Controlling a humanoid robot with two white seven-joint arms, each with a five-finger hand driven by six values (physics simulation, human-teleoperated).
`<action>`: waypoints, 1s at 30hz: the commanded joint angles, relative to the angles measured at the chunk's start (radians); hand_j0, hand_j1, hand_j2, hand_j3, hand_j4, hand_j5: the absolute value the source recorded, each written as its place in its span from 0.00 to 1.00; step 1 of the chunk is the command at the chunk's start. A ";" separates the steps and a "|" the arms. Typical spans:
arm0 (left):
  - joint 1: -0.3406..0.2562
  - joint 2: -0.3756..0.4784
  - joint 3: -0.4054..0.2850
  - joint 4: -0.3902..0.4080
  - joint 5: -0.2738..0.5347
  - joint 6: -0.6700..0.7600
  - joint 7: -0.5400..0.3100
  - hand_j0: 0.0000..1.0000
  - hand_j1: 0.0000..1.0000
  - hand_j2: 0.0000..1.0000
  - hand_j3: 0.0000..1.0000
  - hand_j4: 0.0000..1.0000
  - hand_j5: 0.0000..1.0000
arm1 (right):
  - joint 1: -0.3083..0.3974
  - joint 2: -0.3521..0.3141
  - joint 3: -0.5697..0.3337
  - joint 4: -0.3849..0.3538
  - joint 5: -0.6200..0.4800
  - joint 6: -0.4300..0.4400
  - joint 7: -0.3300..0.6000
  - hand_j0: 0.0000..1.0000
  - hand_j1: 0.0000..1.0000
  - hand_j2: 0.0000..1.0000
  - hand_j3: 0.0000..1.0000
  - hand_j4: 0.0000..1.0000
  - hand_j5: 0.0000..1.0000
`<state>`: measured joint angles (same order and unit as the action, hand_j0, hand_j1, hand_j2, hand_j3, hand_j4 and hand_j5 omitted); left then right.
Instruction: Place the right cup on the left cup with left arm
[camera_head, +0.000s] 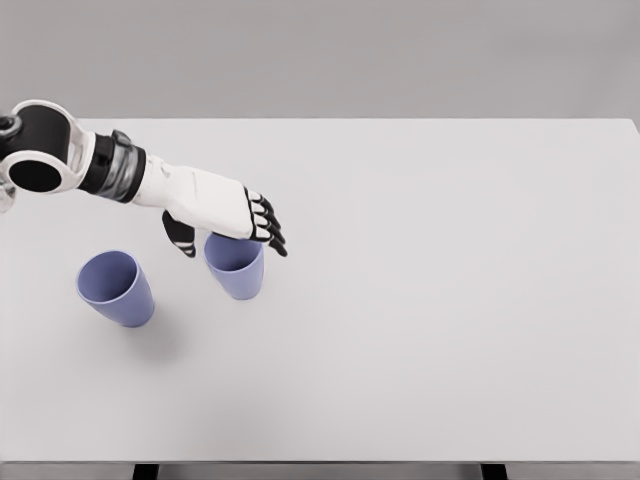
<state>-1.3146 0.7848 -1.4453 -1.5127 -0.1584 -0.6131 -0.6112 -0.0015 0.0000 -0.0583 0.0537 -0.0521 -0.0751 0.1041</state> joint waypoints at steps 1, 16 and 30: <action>0.000 -0.001 0.008 0.003 -0.006 0.002 0.000 1.00 1.00 1.00 1.00 1.00 1.00 | -0.002 0.000 0.000 0.000 0.000 0.000 0.000 1.00 1.00 1.00 1.00 1.00 1.00; 0.029 -0.007 0.011 0.002 -0.010 0.002 0.000 0.99 0.99 0.99 0.99 0.99 0.99 | -0.002 0.000 0.000 0.000 0.000 0.000 0.000 1.00 1.00 1.00 1.00 1.00 1.00; 0.043 -0.006 0.013 -0.007 -0.007 0.002 0.000 0.92 0.92 0.92 0.92 0.92 0.92 | 0.000 0.000 0.000 0.000 0.000 0.000 0.000 1.00 1.00 1.00 1.00 1.00 1.00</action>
<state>-1.2717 0.7792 -1.4339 -1.5188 -0.1702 -0.6130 -0.6112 -0.0031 0.0000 -0.0583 0.0536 -0.0521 -0.0751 0.1041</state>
